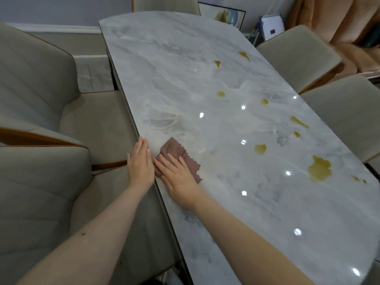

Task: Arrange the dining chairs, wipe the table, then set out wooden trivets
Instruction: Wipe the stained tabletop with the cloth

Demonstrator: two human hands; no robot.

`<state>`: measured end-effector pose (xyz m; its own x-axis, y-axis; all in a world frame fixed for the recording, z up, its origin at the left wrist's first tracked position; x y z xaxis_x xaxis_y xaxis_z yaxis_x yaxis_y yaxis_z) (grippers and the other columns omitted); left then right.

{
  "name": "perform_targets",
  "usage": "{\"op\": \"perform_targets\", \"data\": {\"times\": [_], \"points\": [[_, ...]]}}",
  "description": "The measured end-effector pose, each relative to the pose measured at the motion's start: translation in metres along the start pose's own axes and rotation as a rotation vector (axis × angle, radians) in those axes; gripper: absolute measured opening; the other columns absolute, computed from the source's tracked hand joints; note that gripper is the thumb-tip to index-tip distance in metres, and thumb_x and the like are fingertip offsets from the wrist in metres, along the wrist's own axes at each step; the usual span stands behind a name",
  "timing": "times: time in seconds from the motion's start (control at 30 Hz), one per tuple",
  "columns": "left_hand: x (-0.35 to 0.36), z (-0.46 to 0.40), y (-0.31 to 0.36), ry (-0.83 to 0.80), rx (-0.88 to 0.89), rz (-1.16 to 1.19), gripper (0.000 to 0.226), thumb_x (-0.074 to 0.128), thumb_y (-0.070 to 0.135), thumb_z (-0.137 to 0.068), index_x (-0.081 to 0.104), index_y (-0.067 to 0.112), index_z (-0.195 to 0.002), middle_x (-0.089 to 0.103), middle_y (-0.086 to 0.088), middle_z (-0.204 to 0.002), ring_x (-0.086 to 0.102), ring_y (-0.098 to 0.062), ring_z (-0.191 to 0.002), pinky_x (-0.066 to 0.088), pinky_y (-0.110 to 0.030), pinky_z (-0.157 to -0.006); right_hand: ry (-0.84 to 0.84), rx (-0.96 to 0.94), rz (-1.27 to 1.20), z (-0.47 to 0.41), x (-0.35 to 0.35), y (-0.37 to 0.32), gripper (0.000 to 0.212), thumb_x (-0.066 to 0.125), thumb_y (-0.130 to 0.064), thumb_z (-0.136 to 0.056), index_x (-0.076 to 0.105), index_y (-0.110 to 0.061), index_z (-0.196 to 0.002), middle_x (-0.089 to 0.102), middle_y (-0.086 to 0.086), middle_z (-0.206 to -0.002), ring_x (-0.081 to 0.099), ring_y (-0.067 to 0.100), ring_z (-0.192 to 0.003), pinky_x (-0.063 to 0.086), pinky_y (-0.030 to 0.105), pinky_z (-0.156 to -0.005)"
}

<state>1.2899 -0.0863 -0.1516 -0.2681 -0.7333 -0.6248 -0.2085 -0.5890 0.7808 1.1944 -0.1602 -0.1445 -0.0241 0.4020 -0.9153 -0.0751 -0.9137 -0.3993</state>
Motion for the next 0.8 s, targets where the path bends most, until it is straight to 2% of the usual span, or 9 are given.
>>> {"op": "perform_targets", "data": {"times": [0.1,0.17,0.23,0.3,0.43,0.53,0.6,0.7,0.8], "points": [[-0.005,0.026,0.005,0.007,0.019,-0.006,0.042,0.028,0.017,-0.103,0.039,0.003,-0.142,0.032,-0.008,-0.152,0.022,-0.021,-0.143,0.007,-0.041,-0.116,0.028,-0.012,-0.201,0.035,-0.001,0.002,0.046,0.035,-0.009,-0.096,0.049,-0.016,-0.139,0.040,0.001,-0.149,0.025,0.015,-0.143,0.004,0.029,-0.119],[-0.006,0.042,0.013,-0.011,0.053,-0.056,0.038,0.033,0.014,-0.102,0.048,0.000,-0.135,0.041,-0.011,-0.146,0.026,-0.026,-0.141,0.008,-0.042,-0.115,0.088,-0.002,-0.291,0.058,-0.012,0.000,0.046,0.044,0.008,-0.087,0.061,-0.008,-0.127,0.054,0.008,-0.137,0.037,0.013,-0.135,0.019,0.030,-0.117],[-0.004,0.058,0.026,-0.035,0.111,-0.110,0.032,0.040,0.009,-0.100,0.058,-0.003,-0.122,0.053,-0.015,-0.135,0.033,-0.033,-0.137,0.012,-0.046,-0.114,0.178,0.035,-0.385,0.081,-0.033,0.001,0.039,0.045,0.014,-0.084,0.067,0.003,-0.115,0.064,0.016,-0.121,0.049,0.011,-0.119,0.032,0.019,-0.107],[0.002,0.070,0.039,-0.082,0.163,-0.161,0.026,0.044,0.008,-0.097,0.063,-0.003,-0.112,0.059,-0.017,-0.124,0.041,-0.037,-0.130,0.017,-0.048,-0.111,0.223,0.168,-0.513,0.102,-0.052,0.011,0.036,0.044,0.012,-0.090,0.066,0.003,-0.116,0.065,0.013,-0.119,0.056,0.012,-0.113,0.034,0.006,-0.100],[0.019,0.099,0.069,-0.241,0.214,-0.133,0.032,0.043,0.014,-0.097,0.064,-0.005,-0.112,0.060,-0.020,-0.122,0.048,-0.036,-0.123,0.026,-0.040,-0.106,0.330,0.476,-0.777,0.145,-0.074,0.031,0.039,0.041,0.011,-0.093,0.058,-0.001,-0.126,0.060,0.003,-0.125,0.054,0.015,-0.120,0.038,0.006,-0.096],[0.030,0.135,0.098,-0.372,0.284,-0.046,0.028,0.045,0.011,-0.098,0.064,-0.002,-0.115,0.063,-0.020,-0.117,0.055,-0.033,-0.112,0.038,-0.035,-0.094,0.455,0.599,-1.206,0.186,-0.084,0.023,0.030,0.030,0.013,-0.095,0.045,0.020,-0.120,0.062,0.017,-0.099,0.064,0.015,-0.090,0.048,0.013,-0.075],[0.039,0.161,0.116,-0.455,0.313,0.055,0.028,0.044,0.011,-0.098,0.064,0.002,-0.116,0.064,-0.018,-0.114,0.058,-0.031,-0.107,0.042,-0.034,-0.088,0.559,0.660,-1.458,0.214,-0.085,0.018,0.034,0.029,0.008,-0.098,0.041,0.014,-0.130,0.058,0.033,-0.111,0.062,0.016,-0.084,0.052,0.021,-0.074],[0.054,0.204,0.143,-0.536,0.290,0.162,0.030,0.040,0.014,-0.100,0.062,0.006,-0.118,0.064,-0.014,-0.115,0.058,-0.029,-0.106,0.042,-0.031,-0.085,0.710,0.739,-1.651,0.264,-0.085,0.018,0.037,0.034,-0.003,-0.102,0.044,-0.009,-0.137,0.058,0.021,-0.124,0.063,0.024,-0.097,0.052,0.033,-0.085],[0.071,0.240,0.163,-0.591,0.212,0.201,0.032,0.036,0.020,-0.101,0.060,0.005,-0.117,0.063,-0.012,-0.114,0.057,-0.028,-0.106,0.040,-0.029,-0.082,0.814,0.802,-1.797,0.314,-0.086,0.018,0.035,0.037,-0.010,-0.102,0.047,-0.014,-0.135,0.062,0.017,-0.116,0.066,0.026,-0.094,0.058,0.033,-0.074]]}}
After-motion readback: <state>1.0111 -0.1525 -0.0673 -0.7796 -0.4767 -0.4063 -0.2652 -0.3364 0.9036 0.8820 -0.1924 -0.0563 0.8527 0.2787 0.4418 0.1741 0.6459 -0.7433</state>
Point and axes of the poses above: each hand's wrist, its own z-axis away from the middle knuckle, its own x-axis out of the palm, y = z × x, the point moved 9 cm from there along -z, towards the middle knuckle
